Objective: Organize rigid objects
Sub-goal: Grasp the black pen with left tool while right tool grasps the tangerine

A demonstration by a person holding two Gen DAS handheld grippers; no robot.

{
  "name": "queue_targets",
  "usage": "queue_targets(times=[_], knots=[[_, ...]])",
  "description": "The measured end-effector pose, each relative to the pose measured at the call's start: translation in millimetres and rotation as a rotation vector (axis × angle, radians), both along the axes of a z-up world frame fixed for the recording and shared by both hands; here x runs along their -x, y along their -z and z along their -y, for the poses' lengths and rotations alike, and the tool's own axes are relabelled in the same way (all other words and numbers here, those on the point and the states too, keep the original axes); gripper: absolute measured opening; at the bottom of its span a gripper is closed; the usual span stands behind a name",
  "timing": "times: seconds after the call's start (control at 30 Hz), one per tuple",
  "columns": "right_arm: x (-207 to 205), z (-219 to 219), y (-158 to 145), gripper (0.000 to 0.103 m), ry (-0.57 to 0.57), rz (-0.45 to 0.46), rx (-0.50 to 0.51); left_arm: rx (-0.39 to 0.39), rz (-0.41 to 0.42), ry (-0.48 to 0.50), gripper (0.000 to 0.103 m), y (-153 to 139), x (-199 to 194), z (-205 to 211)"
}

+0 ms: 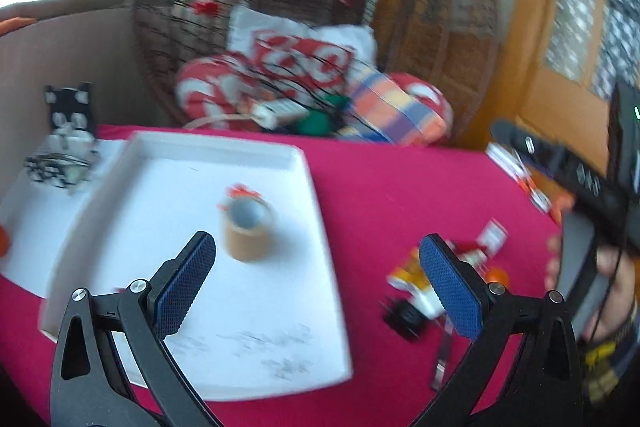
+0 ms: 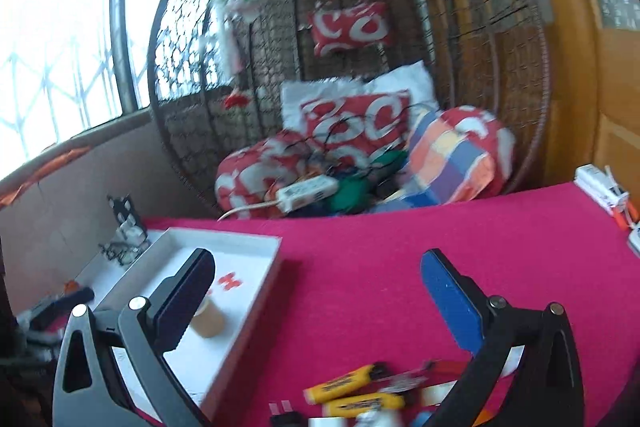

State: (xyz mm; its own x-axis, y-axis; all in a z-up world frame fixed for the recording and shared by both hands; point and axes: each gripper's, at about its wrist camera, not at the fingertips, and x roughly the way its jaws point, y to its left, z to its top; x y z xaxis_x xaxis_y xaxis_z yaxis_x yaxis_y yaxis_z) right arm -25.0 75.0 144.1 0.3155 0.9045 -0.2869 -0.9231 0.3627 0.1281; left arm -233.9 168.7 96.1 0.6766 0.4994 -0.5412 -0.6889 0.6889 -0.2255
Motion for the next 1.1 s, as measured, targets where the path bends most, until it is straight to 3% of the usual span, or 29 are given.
queue_targets(times=[0.17,0.3,0.43,0.67,0.73,0.9,1.07,1.1], knots=[[-35.0,34.3,5.4,0.103,0.06,-0.029,-0.004,0.025,-0.104,0.225,0.103,25.4,-52.2,47.2],[-52.7,52.8,24.0,0.103,0.079,0.009,0.062,0.038,-0.195,0.305,0.1,49.2,-76.5,76.7],[-73.2,72.0,49.4,0.103,0.052,0.002,0.125,0.07,-0.238,0.336,0.075,59.9,-88.3,85.0],[-89.7,74.7,78.4,0.072,-0.117,-0.06,0.283,0.123,-0.291,0.336,0.072,75.6,-105.1,92.7],[-84.3,68.2,88.7,0.065,-0.164,-0.058,0.33,0.143,-0.303,0.329,0.061,79.8,-107.3,93.6],[-68.0,58.0,107.6,0.055,-0.219,0.004,0.415,0.18,-0.306,0.324,0.048,85.0,-109.2,92.3],[-64.7,44.9,118.9,0.046,-0.219,0.025,0.485,0.185,-0.303,0.332,0.047,84.9,-117.7,88.9],[-64.8,42.6,121.2,0.043,-0.223,0.019,0.499,0.187,-0.308,0.328,0.041,86.3,-118.6,87.6]])
